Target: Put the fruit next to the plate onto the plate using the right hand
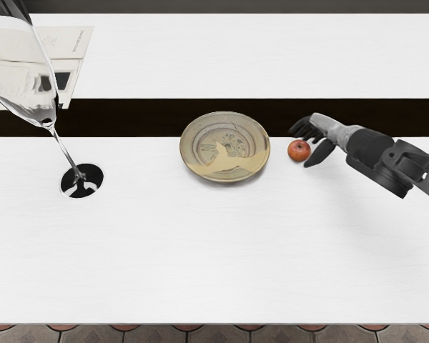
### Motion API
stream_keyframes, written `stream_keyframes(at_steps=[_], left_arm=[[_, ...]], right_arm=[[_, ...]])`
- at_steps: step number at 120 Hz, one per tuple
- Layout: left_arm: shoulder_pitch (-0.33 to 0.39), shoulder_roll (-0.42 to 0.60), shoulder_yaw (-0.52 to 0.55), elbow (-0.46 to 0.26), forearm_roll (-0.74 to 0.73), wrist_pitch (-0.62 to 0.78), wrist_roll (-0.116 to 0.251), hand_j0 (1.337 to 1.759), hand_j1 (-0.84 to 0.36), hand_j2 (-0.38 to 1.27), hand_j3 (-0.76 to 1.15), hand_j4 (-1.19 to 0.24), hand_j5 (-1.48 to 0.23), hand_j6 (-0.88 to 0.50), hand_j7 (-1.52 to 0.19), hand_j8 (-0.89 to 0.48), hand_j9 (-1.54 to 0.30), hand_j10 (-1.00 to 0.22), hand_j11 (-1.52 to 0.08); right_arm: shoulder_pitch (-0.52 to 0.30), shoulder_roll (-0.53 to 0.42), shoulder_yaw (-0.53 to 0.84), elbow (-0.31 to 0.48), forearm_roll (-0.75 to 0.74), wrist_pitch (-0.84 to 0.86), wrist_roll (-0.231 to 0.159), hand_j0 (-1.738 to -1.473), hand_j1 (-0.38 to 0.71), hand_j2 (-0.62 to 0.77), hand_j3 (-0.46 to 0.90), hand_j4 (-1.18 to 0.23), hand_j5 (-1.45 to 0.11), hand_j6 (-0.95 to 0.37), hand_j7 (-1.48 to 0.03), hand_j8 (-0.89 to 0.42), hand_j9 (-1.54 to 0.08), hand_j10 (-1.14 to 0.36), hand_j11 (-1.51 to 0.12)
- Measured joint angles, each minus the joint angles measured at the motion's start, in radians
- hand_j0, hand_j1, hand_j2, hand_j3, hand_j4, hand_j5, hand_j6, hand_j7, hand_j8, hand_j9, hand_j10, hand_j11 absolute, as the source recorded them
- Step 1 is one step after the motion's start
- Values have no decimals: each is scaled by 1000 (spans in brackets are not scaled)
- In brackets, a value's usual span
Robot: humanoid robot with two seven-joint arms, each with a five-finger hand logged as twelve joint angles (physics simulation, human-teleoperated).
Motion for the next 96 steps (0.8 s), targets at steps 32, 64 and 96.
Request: stream_keyframes(at_steps=[32,64,96], left_arm=[[-1,0,0,0,0,0,0,1658,55,49,0,-245,-318,-245,-318,-245,-318,-245,-318],[-1,0,0,0,0,0,0,1658,55,49,0,-245,-318,-245,-318,-245,-318,-245,-318],[-1,0,0,0,0,0,0,1658,55,49,0,-245,-318,-245,-318,-245,-318,-245,-318]], right_arm=[[-4,11,0,-16,0,-1,-1,-1658,172,-85,0,-445,-556,-438,-566,-446,-555,-271,-806],[-5,23,-1,-22,-2,-2,-5,-1658,240,-72,0,-516,-613,-492,-642,-318,-751,-139,-1060],[-3,27,-16,-22,-10,-4,-2,-1648,320,61,-1,-594,-714,-417,-788,-172,-964,-38,-1215]])
